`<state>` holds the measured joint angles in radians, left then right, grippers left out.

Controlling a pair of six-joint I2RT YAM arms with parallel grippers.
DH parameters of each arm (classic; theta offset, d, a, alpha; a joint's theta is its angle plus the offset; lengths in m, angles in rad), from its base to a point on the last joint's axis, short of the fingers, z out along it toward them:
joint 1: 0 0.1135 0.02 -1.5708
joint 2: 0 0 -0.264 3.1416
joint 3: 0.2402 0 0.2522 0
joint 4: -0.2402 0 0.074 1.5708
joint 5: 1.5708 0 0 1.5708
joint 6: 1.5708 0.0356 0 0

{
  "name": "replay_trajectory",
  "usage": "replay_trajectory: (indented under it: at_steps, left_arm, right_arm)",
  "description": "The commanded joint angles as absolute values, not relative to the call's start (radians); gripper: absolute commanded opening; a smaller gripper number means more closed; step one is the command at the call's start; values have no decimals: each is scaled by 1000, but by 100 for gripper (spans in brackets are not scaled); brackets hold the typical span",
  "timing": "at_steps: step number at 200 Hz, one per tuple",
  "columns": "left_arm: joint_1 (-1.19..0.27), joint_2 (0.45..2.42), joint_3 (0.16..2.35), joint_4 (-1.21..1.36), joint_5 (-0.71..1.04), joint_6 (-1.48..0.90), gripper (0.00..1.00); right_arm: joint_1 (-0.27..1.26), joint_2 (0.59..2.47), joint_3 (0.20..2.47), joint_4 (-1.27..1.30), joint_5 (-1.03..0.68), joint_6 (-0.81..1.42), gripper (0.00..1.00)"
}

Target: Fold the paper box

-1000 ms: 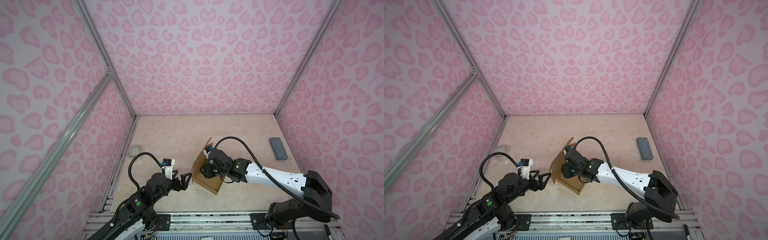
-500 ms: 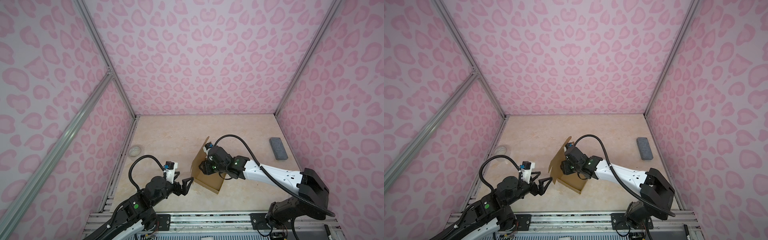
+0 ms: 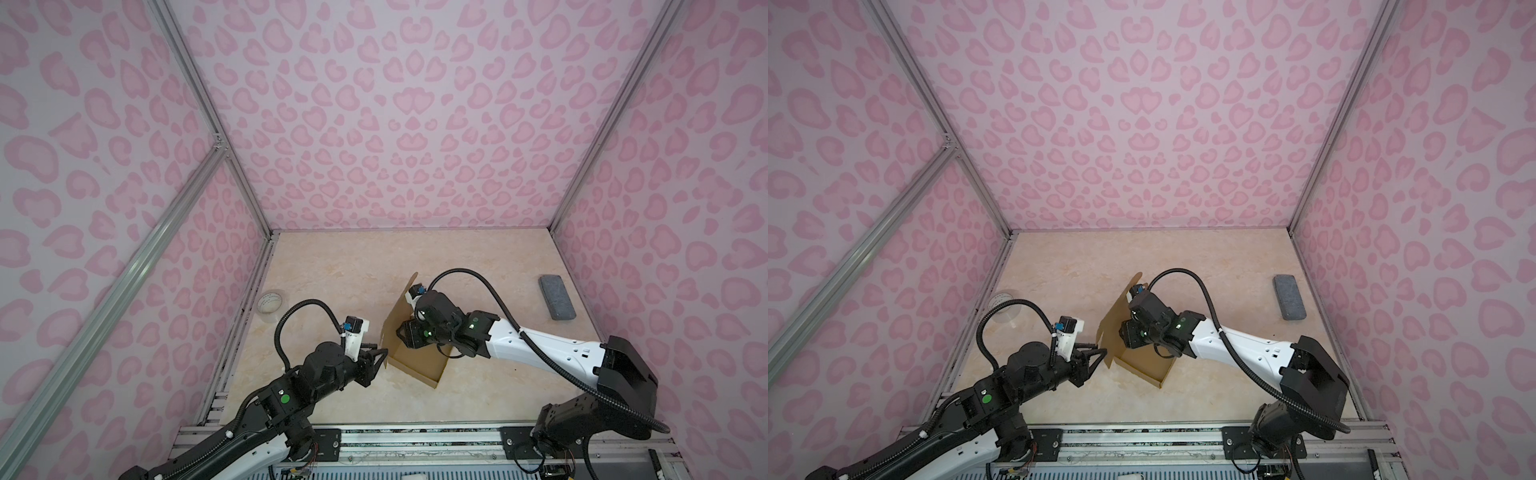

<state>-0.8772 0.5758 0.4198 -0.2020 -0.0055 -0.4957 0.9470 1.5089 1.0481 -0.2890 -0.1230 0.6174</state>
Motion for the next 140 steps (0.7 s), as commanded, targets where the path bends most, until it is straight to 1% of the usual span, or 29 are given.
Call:
replay_trajectory:
  at_steps: [1,17,45,55,82,104,121,140]
  left_arm:
    - [-879,587,438,-154,5,-492,23]
    - [-879,594,446,-166,-2,-489,10]
    - [-879,596,473,-198,-31,-473,7]
    - [-879,597,489,-218,-46,-461,4]
    - [-879,631,529,-253,-59,-427,4]
    - [-879,685,603,-316,-73,-403,4]
    - [-879,716,681,-384,-90,-375,4]
    - [-878,740,777,-448,-57,-319,4]
  right_arm:
    - [944,1508,1053,-278,-113,611,54]
    - [944,1508,1055,-281,-113,609,54]
    - [939,1491,1049,-285,-112,607,54]
    - [936,1477,1046,-293,-106,602,54]
    - [907,1408,1016,-306,-97,595,54]
    - [870,1320,990,-351,-93,568,53]
    - [826,1217,958,-378,-88,537,54]
    - [762,1079,907,-363,-67,467,55]
